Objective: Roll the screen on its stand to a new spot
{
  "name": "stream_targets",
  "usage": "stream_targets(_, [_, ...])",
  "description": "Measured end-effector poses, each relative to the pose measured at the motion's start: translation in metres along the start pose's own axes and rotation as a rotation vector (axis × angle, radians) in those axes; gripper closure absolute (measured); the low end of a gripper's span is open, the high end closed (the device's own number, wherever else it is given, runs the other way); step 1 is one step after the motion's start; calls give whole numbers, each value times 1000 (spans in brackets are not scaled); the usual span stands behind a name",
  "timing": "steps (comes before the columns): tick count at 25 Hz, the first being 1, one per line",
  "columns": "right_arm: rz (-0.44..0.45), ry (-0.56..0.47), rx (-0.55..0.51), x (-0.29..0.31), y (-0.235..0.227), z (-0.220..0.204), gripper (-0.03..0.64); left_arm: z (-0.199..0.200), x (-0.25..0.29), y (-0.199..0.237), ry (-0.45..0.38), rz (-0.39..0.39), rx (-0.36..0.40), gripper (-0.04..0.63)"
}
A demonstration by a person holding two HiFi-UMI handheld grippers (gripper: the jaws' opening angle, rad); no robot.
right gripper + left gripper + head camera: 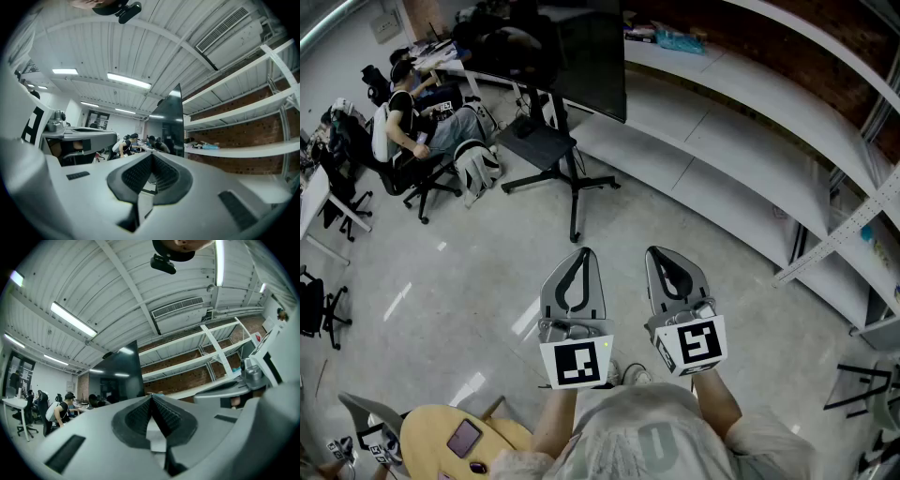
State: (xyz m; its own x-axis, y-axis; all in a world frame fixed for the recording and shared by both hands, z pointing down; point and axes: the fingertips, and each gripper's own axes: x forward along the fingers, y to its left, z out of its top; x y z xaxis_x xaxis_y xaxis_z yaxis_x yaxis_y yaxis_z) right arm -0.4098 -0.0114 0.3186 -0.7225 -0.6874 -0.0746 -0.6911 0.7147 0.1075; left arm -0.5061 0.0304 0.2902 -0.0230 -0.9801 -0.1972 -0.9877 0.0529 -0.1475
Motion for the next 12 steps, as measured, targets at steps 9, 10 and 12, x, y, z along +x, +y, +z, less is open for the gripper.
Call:
stream_targets(9, [-1,26,-57,17,15,-7,597,-11,1,27,-14,20,-51,580])
stream_targets(10, [-7,31,-67,21,17,-9,597,-12,1,32,-17,21,-52,580])
stream_targets(12, [-17,36,-87,29,24,-10,597,-13,3,42,-24,18,-52,580])
